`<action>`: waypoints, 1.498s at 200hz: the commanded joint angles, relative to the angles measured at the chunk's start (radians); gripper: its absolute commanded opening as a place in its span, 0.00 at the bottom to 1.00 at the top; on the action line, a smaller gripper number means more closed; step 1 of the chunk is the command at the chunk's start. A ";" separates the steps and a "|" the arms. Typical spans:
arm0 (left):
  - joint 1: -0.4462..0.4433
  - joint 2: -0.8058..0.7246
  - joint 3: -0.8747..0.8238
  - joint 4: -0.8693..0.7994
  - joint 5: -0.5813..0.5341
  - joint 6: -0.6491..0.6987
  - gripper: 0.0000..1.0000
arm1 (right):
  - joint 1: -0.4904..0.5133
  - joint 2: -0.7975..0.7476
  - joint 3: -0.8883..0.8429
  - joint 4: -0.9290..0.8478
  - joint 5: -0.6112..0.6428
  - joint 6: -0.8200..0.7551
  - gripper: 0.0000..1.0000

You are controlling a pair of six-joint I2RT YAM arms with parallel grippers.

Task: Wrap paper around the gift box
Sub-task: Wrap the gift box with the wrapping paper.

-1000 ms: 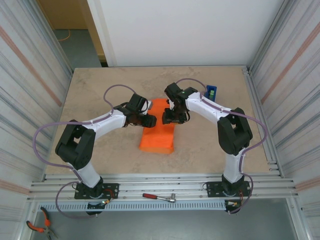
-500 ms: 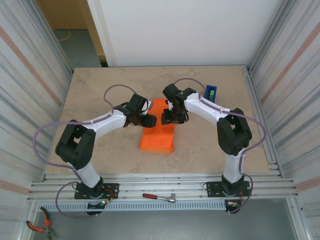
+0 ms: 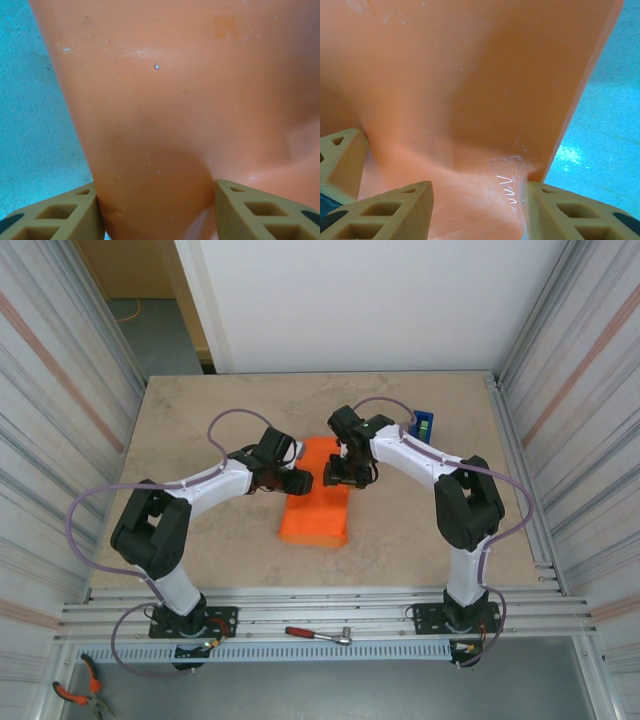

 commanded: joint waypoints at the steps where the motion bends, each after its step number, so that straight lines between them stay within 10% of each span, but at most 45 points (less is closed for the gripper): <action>1: -0.046 0.109 -0.058 -0.133 -0.037 0.024 0.54 | -0.038 0.029 -0.043 -0.126 0.082 0.061 0.51; 173: -0.052 0.113 -0.057 -0.134 -0.042 0.026 0.53 | -0.074 0.053 -0.022 -0.182 0.030 0.183 0.50; 299: -0.056 0.121 -0.055 -0.135 -0.046 0.027 0.52 | -0.056 -0.037 -0.111 -0.010 0.094 -0.168 0.62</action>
